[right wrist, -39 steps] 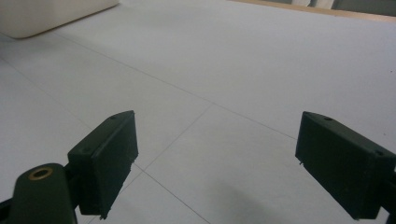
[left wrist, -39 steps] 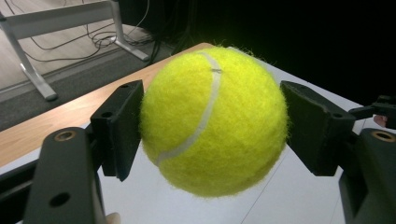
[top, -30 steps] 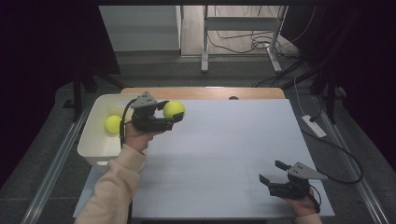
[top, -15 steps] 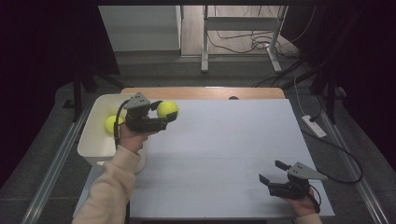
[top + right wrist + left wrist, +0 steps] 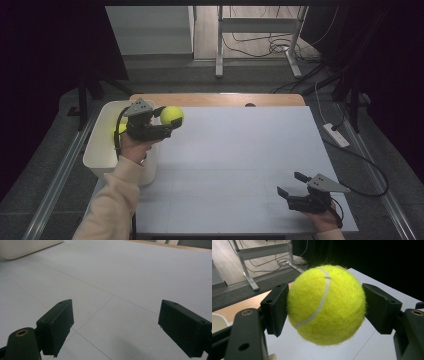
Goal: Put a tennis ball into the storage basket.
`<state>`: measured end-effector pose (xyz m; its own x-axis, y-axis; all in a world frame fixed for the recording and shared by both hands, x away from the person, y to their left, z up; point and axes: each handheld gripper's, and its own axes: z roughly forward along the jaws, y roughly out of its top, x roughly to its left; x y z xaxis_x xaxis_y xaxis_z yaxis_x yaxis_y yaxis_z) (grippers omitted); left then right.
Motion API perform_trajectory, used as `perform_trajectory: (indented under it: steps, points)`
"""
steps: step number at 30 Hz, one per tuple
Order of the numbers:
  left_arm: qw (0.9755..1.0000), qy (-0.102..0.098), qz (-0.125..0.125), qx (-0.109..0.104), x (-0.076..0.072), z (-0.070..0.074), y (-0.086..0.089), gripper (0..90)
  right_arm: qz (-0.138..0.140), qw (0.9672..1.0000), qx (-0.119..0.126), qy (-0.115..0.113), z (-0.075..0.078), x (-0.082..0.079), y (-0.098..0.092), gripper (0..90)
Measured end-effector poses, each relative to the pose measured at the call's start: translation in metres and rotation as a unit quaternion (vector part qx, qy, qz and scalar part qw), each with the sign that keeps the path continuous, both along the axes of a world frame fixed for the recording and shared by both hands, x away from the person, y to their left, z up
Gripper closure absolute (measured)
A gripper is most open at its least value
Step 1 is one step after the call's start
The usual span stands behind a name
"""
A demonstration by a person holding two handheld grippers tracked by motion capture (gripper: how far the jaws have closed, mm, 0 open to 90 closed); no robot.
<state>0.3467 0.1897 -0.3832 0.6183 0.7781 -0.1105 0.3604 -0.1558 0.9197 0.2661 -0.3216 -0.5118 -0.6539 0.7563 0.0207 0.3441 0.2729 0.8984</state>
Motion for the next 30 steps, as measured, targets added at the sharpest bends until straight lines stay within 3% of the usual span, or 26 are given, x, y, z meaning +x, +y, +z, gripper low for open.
perform_trajectory:
  steps: [30]
  points:
    - [0.999, 0.003, 0.044, 0.006, -0.002, 0.0, 0.033, 26.7, 0.001, 1.0, 0.0, 0.0, 0.0, 0.0, 0.001, 12.9]
